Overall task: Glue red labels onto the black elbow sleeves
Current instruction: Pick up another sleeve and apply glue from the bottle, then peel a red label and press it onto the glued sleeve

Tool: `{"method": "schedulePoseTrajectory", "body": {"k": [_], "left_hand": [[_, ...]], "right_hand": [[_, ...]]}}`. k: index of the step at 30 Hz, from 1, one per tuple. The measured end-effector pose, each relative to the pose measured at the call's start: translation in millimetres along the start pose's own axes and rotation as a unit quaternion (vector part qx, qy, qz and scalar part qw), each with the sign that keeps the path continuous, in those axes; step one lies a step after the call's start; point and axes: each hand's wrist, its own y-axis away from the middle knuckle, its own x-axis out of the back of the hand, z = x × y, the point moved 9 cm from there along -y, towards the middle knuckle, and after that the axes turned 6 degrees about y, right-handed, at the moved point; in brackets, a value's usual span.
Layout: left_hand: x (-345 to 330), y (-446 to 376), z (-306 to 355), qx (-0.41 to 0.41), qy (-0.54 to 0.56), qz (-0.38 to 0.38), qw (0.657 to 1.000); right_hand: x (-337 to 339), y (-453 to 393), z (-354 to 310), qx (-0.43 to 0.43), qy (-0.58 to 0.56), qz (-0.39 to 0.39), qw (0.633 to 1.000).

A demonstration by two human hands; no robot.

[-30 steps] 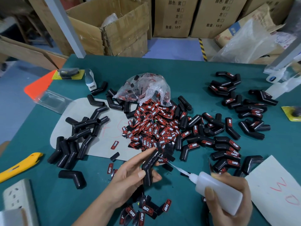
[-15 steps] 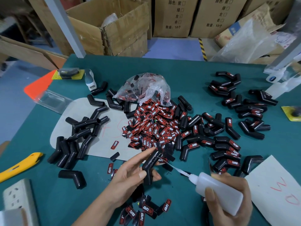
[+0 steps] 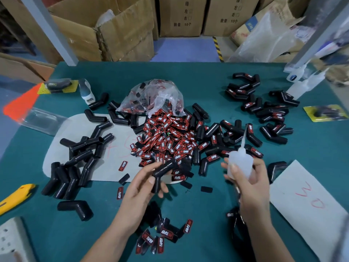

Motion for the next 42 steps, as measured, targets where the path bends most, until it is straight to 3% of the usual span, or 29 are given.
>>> {"method": "schedulePoseTrajectory", "body": {"k": [4, 7, 11, 15, 18, 19, 21, 23, 25, 27, 33, 42], "left_hand": [[-1, 1, -2, 0.017, -0.033, -0.012, 0.999], [-4, 0, -3, 0.026, -0.049, -0.024, 0.998], [-6, 2, -1, 0.016, -0.084, -0.016, 0.996], [-5, 2, 7, -0.016, -0.108, 0.014, 0.994], [-6, 3, 11, -0.036, -0.122, 0.033, 0.991], [-5, 3, 13, -0.045, -0.119, 0.043, 0.991], [-2, 2, 18, -0.068, -0.119, 0.063, 0.989], [0, 3, 22, -0.088, -0.125, 0.07, 0.986], [2, 4, 26, -0.1, -0.126, 0.08, 0.984], [5, 5, 30, -0.116, -0.114, 0.091, 0.982], [13, 7, 37, -0.141, -0.115, 0.101, 0.978], [3, 9, 34, -0.128, -0.05, 0.074, 0.988]], "right_hand": [[1, -8, 12, -0.006, 0.175, -0.01, 0.985], [-6, -9, 6, 0.058, 0.353, -0.027, 0.933], [-9, -14, 4, 0.075, 0.459, -0.016, 0.885], [-10, -16, 6, 0.079, 0.468, -0.009, 0.88], [0, -10, -1, 0.075, 0.412, 0.026, 0.908], [5, -3, -14, 0.119, 0.39, 0.067, 0.911], [4, 25, -48, 0.264, 0.37, 0.131, 0.881], [-23, 46, -57, 0.343, 0.36, 0.06, 0.866], [-64, 51, -44, 0.322, 0.4, -0.069, 0.855], [-95, 53, -28, 0.305, 0.473, -0.128, 0.816], [-129, 37, 2, 0.293, 0.586, -0.155, 0.739], [-122, 31, 13, 0.329, 0.563, -0.149, 0.743]]}}
